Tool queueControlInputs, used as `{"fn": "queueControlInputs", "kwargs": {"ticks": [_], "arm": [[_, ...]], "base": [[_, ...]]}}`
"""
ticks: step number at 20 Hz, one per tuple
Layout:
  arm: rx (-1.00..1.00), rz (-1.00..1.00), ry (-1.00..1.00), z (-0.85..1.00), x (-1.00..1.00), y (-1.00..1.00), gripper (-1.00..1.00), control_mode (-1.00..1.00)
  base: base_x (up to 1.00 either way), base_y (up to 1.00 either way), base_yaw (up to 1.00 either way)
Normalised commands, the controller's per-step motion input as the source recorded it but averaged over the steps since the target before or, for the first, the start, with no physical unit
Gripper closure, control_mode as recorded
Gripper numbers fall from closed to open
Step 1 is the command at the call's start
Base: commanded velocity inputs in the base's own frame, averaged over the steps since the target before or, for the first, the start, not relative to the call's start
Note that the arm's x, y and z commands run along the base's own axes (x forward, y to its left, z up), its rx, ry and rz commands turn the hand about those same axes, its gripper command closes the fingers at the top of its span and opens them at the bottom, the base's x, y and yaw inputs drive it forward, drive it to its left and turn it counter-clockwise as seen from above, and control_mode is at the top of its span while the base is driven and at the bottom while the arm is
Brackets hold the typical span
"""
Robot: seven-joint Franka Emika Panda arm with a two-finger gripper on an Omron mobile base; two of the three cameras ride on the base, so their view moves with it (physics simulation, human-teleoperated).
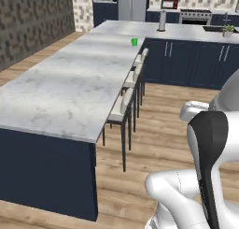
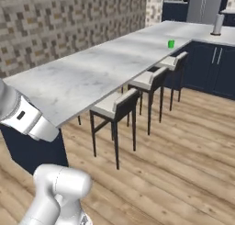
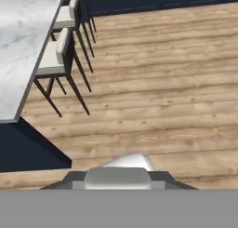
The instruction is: Pick up the marshmallow and place it in the cup of hot chocolate on the dining counter.
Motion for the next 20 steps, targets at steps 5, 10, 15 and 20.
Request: {"fn": "queueControlInputs", "kwargs": {"ticks": [5,10,15,20], "arm": [[0.00,0.00,0.00,0.00,0.00,0.00,1.00,1.00],[0.00,0.00,0.00,0.00,0.00,0.00,1.00,1.00],[0.00,0.00,0.00,0.00,0.00,0.00,1.00,1.00],[0.00,0.00,0.00,0.00,0.00,0.00,1.00,1.00]], "base": [[1.00,-1.00,0.26],[1.00,-1.00,0.33],[1.00,-0.93,0.42],[1.00,-0.97,0.37]]}}
